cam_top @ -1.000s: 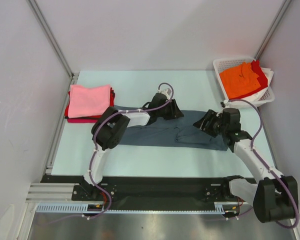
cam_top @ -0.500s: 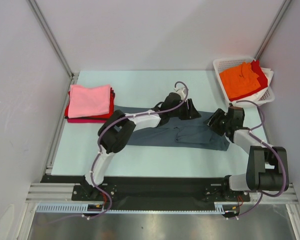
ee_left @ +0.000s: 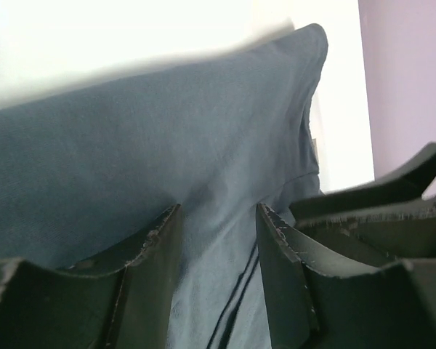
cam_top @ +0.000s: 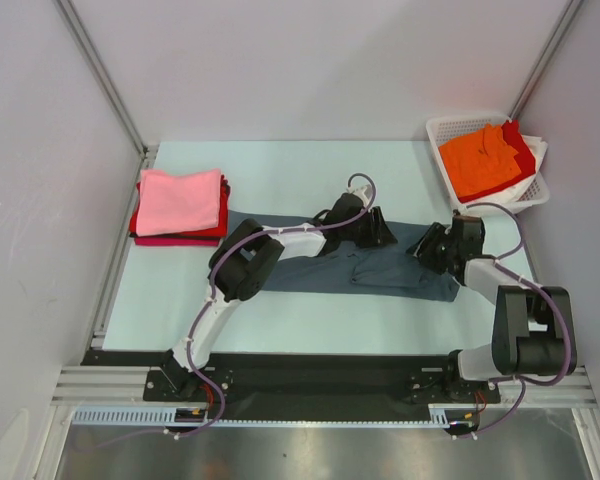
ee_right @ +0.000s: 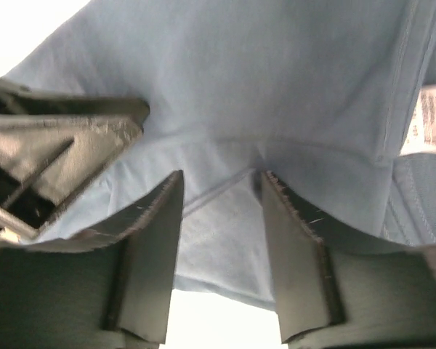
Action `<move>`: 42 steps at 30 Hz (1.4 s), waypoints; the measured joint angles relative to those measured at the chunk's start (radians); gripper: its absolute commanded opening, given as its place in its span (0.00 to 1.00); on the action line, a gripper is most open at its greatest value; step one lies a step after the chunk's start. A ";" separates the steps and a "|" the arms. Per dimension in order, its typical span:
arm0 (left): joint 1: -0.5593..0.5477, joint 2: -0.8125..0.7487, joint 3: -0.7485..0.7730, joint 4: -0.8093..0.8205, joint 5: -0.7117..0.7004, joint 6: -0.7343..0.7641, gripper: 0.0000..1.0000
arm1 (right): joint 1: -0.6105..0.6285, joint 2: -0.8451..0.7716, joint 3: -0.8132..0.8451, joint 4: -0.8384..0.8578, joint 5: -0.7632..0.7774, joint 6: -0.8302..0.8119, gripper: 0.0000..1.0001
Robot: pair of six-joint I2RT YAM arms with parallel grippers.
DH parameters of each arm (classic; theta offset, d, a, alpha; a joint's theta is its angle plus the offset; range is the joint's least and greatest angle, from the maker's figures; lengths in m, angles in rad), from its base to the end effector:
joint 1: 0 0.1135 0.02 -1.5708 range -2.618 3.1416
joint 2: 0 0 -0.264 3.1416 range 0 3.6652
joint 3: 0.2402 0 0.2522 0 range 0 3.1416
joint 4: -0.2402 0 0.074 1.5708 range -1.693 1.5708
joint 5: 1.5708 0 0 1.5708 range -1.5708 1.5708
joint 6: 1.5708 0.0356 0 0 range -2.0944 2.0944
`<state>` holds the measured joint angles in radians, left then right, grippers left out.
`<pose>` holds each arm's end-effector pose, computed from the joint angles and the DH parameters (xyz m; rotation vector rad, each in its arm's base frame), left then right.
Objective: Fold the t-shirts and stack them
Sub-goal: Fold the tshirt
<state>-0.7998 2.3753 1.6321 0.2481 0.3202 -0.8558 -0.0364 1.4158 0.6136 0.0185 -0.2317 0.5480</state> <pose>0.3585 -0.3851 0.1238 0.1584 2.3242 -1.2720 0.2697 -0.0016 0.1632 0.5769 2.3181 0.5193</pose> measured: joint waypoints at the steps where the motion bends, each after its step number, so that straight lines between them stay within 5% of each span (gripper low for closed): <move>1: 0.000 0.000 0.001 -0.004 0.000 0.000 0.51 | 0.000 -0.011 -0.010 -0.003 -0.013 -0.002 0.46; 5: 0.000 0.000 0.010 -0.018 -0.001 0.001 0.51 | -0.016 -0.095 -0.044 -0.067 -0.051 -0.018 0.28; 8: 0.000 0.000 0.014 -0.025 -0.002 0.001 0.51 | -0.026 -0.171 -0.059 -0.125 -0.061 -0.024 0.26; 11: 0.000 0.000 0.016 -0.027 -0.002 0.002 0.51 | -0.028 -0.262 -0.072 -0.182 -0.061 -0.025 0.29; 15: 0.000 0.000 0.019 -0.030 -0.002 0.010 0.51 | -0.029 -0.348 -0.077 -0.232 -0.036 -0.033 0.55; 30: 0.000 0.000 0.019 -0.042 -0.003 0.056 0.52 | 0.073 -0.134 -0.016 -0.230 0.161 -0.099 0.49; 42: 0.004 0.000 0.033 -0.069 -0.003 0.063 0.52 | 0.053 -0.305 -0.101 -0.349 0.143 0.008 0.51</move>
<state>-0.7956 2.3749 1.6650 0.1791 0.3176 -0.7933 0.0162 1.1110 0.5125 -0.3302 -0.0887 0.5560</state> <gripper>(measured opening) 0.517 0.521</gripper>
